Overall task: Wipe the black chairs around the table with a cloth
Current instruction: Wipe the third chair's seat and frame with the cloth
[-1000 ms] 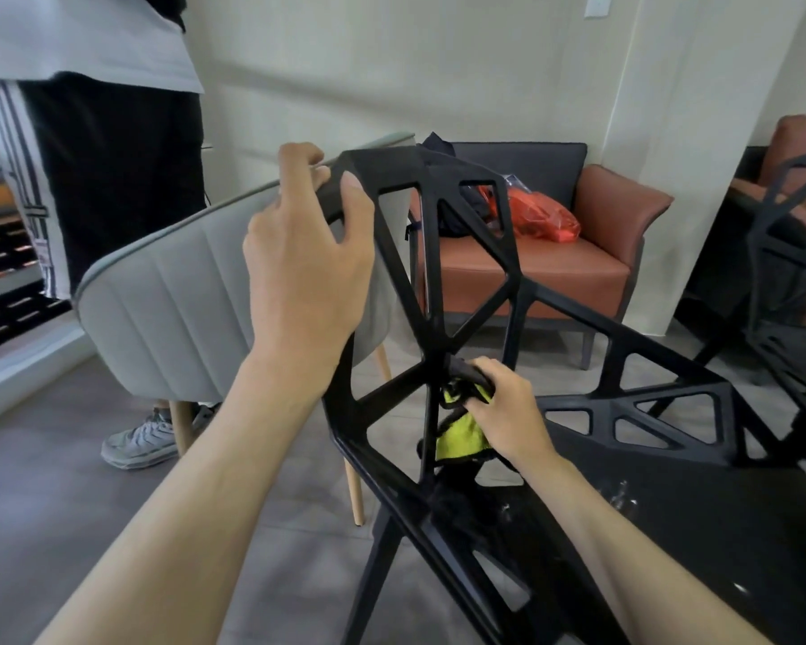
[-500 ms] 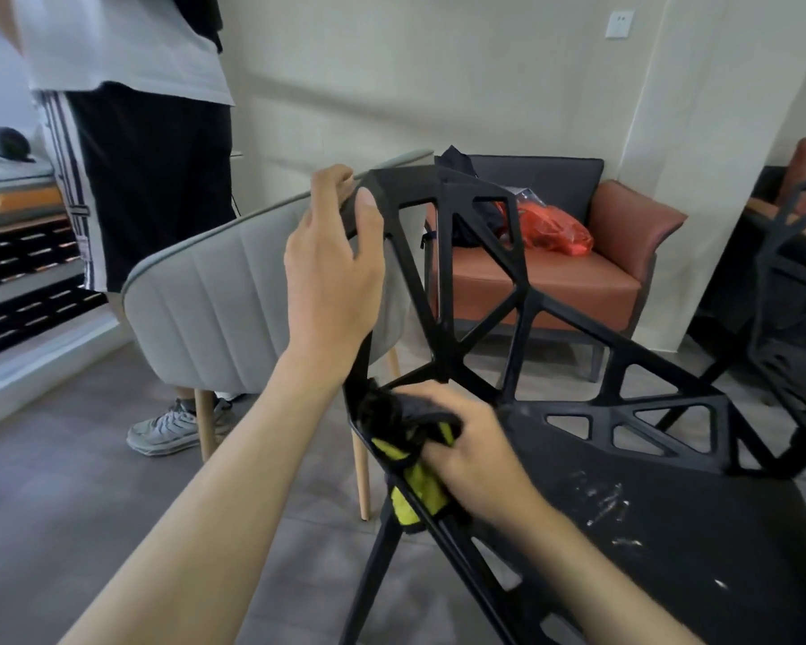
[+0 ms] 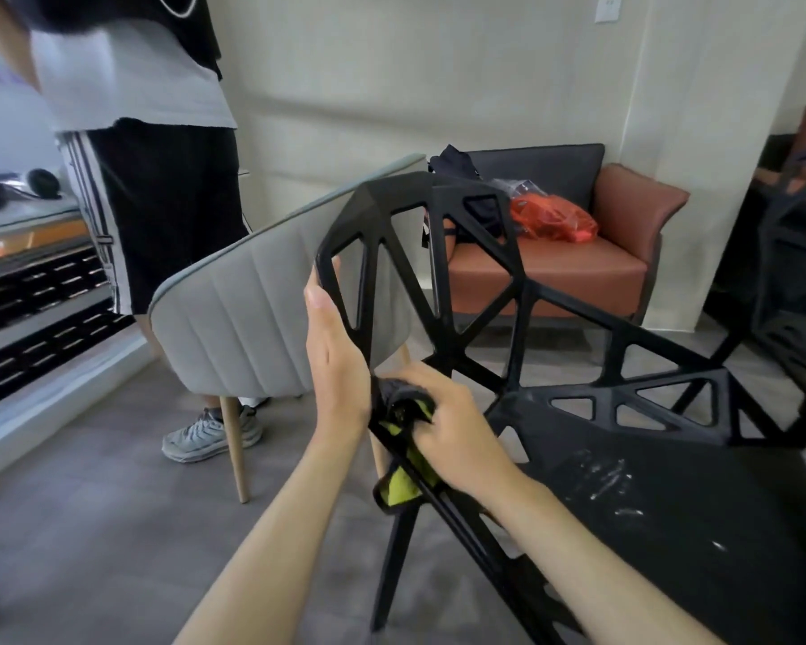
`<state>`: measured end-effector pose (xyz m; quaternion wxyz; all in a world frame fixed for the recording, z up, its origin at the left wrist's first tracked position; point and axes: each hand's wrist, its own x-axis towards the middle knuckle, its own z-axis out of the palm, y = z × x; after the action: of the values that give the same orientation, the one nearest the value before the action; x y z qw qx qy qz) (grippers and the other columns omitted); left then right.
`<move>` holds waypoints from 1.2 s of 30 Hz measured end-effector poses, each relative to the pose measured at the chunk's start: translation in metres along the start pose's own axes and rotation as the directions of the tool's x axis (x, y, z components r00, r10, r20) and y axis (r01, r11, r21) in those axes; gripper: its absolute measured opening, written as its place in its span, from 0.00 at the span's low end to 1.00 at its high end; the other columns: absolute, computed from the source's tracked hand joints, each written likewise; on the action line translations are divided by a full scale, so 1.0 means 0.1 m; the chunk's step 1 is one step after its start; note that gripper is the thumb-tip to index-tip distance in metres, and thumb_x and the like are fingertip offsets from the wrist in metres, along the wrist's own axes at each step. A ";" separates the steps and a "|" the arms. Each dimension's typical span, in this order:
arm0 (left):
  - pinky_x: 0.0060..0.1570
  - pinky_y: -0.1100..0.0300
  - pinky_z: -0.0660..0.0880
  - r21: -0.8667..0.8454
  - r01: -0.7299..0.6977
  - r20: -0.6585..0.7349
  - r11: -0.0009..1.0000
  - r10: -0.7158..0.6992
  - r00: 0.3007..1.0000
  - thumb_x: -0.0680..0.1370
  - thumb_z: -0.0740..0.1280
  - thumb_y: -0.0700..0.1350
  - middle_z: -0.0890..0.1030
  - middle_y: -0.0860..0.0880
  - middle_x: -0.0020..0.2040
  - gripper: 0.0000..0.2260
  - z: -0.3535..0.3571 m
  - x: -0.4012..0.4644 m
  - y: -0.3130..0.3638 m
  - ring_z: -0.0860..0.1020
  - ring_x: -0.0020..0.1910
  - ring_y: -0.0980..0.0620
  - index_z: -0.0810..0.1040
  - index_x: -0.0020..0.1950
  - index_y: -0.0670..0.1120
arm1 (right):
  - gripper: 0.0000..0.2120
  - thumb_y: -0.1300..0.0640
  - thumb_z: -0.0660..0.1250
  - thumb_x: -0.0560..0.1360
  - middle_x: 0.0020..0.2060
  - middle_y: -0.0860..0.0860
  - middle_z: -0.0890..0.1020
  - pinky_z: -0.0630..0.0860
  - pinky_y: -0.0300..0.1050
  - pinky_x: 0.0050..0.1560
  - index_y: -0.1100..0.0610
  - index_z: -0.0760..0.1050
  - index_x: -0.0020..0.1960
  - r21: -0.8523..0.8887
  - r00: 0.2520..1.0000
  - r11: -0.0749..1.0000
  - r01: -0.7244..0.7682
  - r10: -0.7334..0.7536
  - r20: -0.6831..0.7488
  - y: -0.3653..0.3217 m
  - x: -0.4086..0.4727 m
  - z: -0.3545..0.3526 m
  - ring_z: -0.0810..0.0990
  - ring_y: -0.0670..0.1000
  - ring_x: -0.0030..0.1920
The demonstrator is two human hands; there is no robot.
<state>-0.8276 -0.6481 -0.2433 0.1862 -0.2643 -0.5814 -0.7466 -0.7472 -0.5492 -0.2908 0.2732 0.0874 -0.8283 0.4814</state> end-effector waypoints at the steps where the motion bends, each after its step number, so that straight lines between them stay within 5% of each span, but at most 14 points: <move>1: 0.81 0.53 0.57 0.000 0.005 0.002 1.000 -0.005 1.000 0.89 0.46 0.53 0.71 0.57 0.77 0.22 0.00 -0.01 -0.02 0.64 0.78 0.62 0.62 0.82 0.50 | 0.25 0.72 0.63 0.70 0.55 0.44 0.83 0.75 0.43 0.65 0.51 0.81 0.61 -0.007 1.000 1.000 0.012 -0.012 0.001 0.02 0.03 0.01 0.80 0.44 0.61; 8: 0.81 0.45 0.57 0.029 -0.005 -0.016 1.000 0.005 1.000 0.89 0.46 0.55 0.73 0.59 0.75 0.22 0.00 -0.06 -0.09 0.64 0.78 0.60 0.62 0.82 0.52 | 0.26 0.72 0.63 0.71 0.51 0.40 0.81 0.76 0.55 0.64 0.43 0.80 0.56 -0.361 0.936 0.893 -0.268 0.330 0.123 0.84 -0.47 -0.26 0.79 0.45 0.59; 11: 0.80 0.45 0.59 0.033 -0.004 -0.023 0.999 0.005 1.000 0.89 0.46 0.55 0.74 0.59 0.75 0.23 0.01 -0.06 -0.11 0.66 0.77 0.61 0.61 0.82 0.50 | 0.24 0.70 0.63 0.72 0.52 0.42 0.80 0.75 0.56 0.63 0.46 0.79 0.58 -0.468 0.932 0.859 -0.210 0.320 0.168 0.81 -0.48 -0.27 0.77 0.48 0.59; 17: 0.80 0.49 0.61 0.019 -0.029 -0.008 0.999 0.029 1.000 0.89 0.46 0.53 0.74 0.56 0.74 0.23 -0.01 -0.08 -0.11 0.68 0.76 0.59 0.62 0.81 0.48 | 0.17 0.69 0.67 0.76 0.51 0.44 0.85 0.77 0.46 0.62 0.51 0.81 0.58 -0.036 0.993 0.993 -0.113 0.114 0.027 0.12 -0.14 -0.08 0.82 0.44 0.57; 28: 0.76 0.51 0.66 0.046 -0.049 -0.006 0.998 0.049 0.999 0.90 0.48 0.50 0.74 0.55 0.74 0.21 -0.03 -0.13 -0.02 0.72 0.73 0.59 0.60 0.82 0.48 | 0.20 0.76 0.69 0.73 0.51 0.49 0.84 0.75 0.45 0.63 0.55 0.84 0.55 -0.007 0.959 0.991 -0.132 0.129 0.251 -0.28 -0.97 -0.68 0.82 0.53 0.58; 33: 0.76 0.51 0.67 0.093 -0.047 -0.028 0.995 0.050 0.998 0.89 0.49 0.50 0.75 0.53 0.74 0.21 0.01 -0.13 0.00 0.73 0.72 0.59 0.60 0.83 0.48 | 0.23 0.78 0.68 0.72 0.51 0.46 0.84 0.75 0.43 0.61 0.53 0.83 0.56 -0.085 0.981 0.996 -0.042 0.057 0.188 -0.29 -0.87 -0.59 0.82 0.49 0.58; 36: 0.74 0.52 0.68 0.128 -0.033 -0.041 0.991 0.039 0.998 0.89 0.50 0.50 0.75 0.53 0.74 0.21 0.02 -0.11 0.01 0.74 0.71 0.59 0.60 0.82 0.49 | 0.22 0.72 0.67 0.75 0.53 0.43 0.84 0.75 0.49 0.67 0.49 0.82 0.59 -0.079 0.994 0.996 -0.051 0.058 0.093 -0.24 -0.40 -0.27 0.81 0.44 0.60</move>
<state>-0.8179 -0.6467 -0.2494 0.2287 -0.2462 -0.6187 -0.7101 -0.6944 -0.5438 -0.2841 0.2232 0.0771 -0.8602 0.4520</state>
